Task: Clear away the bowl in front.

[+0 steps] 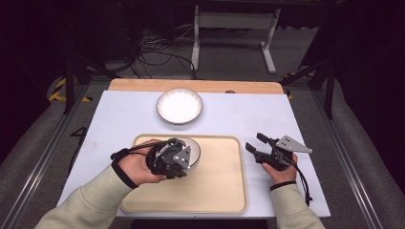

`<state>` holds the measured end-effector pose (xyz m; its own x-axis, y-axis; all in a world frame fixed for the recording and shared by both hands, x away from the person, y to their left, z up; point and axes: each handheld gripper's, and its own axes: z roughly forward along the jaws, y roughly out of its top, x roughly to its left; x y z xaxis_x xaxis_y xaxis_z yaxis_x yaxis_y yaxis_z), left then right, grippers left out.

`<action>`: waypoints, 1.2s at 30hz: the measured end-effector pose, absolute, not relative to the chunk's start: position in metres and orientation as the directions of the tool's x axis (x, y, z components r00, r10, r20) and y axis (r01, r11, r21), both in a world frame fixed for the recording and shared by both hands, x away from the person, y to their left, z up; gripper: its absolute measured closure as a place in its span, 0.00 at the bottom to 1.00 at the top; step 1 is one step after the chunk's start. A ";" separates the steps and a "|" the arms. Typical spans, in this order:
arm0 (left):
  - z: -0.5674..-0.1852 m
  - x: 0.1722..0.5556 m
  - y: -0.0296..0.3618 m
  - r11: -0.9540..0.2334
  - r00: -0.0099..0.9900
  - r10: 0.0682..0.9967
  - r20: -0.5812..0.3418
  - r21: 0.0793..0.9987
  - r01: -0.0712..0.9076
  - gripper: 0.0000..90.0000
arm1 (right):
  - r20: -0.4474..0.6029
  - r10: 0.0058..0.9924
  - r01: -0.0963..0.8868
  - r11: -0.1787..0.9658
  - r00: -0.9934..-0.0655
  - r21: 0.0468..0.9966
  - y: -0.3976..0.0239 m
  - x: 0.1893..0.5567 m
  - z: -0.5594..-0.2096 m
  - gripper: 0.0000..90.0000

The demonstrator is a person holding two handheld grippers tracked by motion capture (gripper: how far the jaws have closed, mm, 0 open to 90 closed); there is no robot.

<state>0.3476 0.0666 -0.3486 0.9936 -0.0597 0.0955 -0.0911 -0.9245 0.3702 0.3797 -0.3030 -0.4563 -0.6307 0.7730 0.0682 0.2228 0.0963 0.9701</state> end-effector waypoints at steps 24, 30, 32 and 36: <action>-0.380 0.345 0.055 -0.942 0.993 -0.069 0.098 0.322 -0.097 0.92 | 0.074 0.772 0.226 0.092 -0.631 0.970 -0.303 0.380 -0.456 0.37; -0.385 0.345 0.052 -0.946 0.993 -0.077 0.085 0.307 -0.100 0.92 | 0.074 0.771 0.226 0.092 -0.632 0.970 -0.303 0.380 -0.456 0.37; -0.386 0.344 0.052 -0.946 0.993 -0.075 0.088 0.308 -0.098 0.92 | 0.075 0.771 0.227 0.092 -0.633 0.970 -0.303 0.380 -0.456 0.37; -0.387 0.344 0.052 -0.948 0.993 -0.085 0.079 0.300 -0.105 0.93 | 0.075 0.771 0.226 0.091 -0.632 0.970 -0.303 0.380 -0.456 0.37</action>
